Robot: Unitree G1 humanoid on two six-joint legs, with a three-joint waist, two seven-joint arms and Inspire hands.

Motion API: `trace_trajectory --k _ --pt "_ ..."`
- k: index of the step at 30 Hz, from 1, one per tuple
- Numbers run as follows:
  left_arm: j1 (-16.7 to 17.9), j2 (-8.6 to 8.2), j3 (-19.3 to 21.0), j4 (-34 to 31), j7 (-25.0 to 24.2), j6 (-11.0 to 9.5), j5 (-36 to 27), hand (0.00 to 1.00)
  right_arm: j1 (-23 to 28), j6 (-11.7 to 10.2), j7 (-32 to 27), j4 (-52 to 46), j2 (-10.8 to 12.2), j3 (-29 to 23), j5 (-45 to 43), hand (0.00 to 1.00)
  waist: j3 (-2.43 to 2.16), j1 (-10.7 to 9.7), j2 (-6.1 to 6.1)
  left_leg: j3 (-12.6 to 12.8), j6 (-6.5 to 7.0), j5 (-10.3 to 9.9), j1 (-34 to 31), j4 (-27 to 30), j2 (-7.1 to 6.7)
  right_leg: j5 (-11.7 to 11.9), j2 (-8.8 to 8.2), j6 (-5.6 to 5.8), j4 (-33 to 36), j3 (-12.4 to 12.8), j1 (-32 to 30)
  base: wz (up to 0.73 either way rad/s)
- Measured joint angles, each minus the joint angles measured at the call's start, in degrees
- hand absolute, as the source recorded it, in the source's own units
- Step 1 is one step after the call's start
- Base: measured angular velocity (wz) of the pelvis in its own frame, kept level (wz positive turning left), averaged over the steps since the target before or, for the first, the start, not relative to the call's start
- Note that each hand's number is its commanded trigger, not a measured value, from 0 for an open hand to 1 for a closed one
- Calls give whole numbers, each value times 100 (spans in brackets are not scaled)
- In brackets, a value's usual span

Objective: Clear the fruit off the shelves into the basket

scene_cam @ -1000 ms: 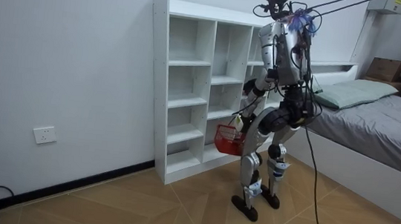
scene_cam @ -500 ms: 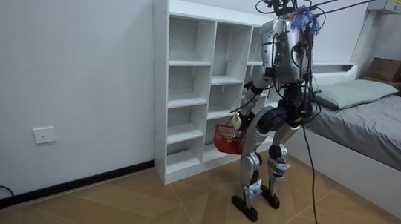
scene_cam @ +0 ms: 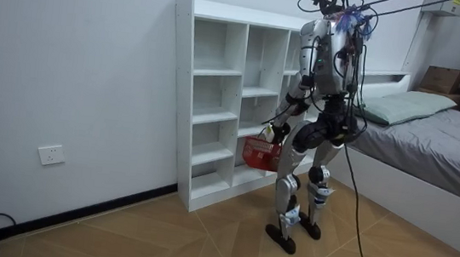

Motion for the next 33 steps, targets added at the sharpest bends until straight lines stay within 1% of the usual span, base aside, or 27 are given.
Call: trace_trajectory --k 2,4,6,9,11,14,16,18,21,24,26,29,33 --pt "5 -23 40 27 26 -1 -8 100 88 -1 55 -15 29 82 7 100 -1 -27 2 57 9 13 126 -55 -6 10 2 11 -25 33 96 -6" --pt "25 -51 40 -5 57 -10 -8 100 209 -25 113 -26 67 133 5 100 -4 -23 6 65 9 13 177 -57 19 44 32 20 -115 22 190 0" --pt "31 -69 34 -86 85 -9 -1 100 408 -26 234 -163 167 182 38 100 -4 -41 5 57 13 17 165 -96 28 90 46 24 -175 22 182 -3" --pt "54 -82 43 -211 82 -10 -3 100 638 -24 368 -318 252 307 35 100 -3 -39 5 76 23 52 158 -173 18 129 48 33 -213 53 148 -4" --pt "61 -107 48 -288 78 -23 -3 100 804 -24 491 -316 373 359 55 100 -4 -59 7 81 23 53 162 -190 18 135 51 33 -229 57 150 0" --pt "73 -134 44 -341 98 -28 -52 100 909 -29 512 -297 464 406 207 100 -2 -120 16 81 22 53 157 -227 12 135 52 33 -254 54 141 0" --pt "73 -134 42 -341 122 -38 -231 100 950 -53 518 -292 483 447 315 100 -2 -167 29 79 22 53 155 -248 16 142 63 41 -301 55 151 0" --pt "68 -134 24 -341 126 -71 -268 100 1018 -93 521 -293 487 450 473 100 -3 -184 39 81 23 52 152 -251 15 142 64 42 -316 54 153 0" --pt "66 -156 -35 -389 128 -71 -371 100 1107 -131 522 -227 488 460 640 100 8 -197 71 82 24 51 149 -252 16 142 66 43 -322 51 160 0" --pt "89 -160 -162 -554 128 -70 -424 100 1107 -130 522 -68 486 567 642 100 17 -195 134 97 24 51 141 -254 18 145 70 48 -320 52 164 0" --pt "95 -191 -204 -672 126 -70 -441 100 1110 -121 522 -53 509 593 642 100 45 -192 188 104 23 51 144 -265 16 145 69 48 -322 54 158 0" --pt "93 -199 -224 -680 123 -70 -518 100 1112 -121 522 -59 512 673 634 100 42 -216 201 136 22 52 156 -289 18 139 71 46 -322 66 142 0" --pt "92 -177 -350 -680 120 -71 -678 100 1109 -125 521 -60 517 780 632 100 42 -238 200 153 16 61 189 -334 10 140 71 46 -316 104 138 -3"
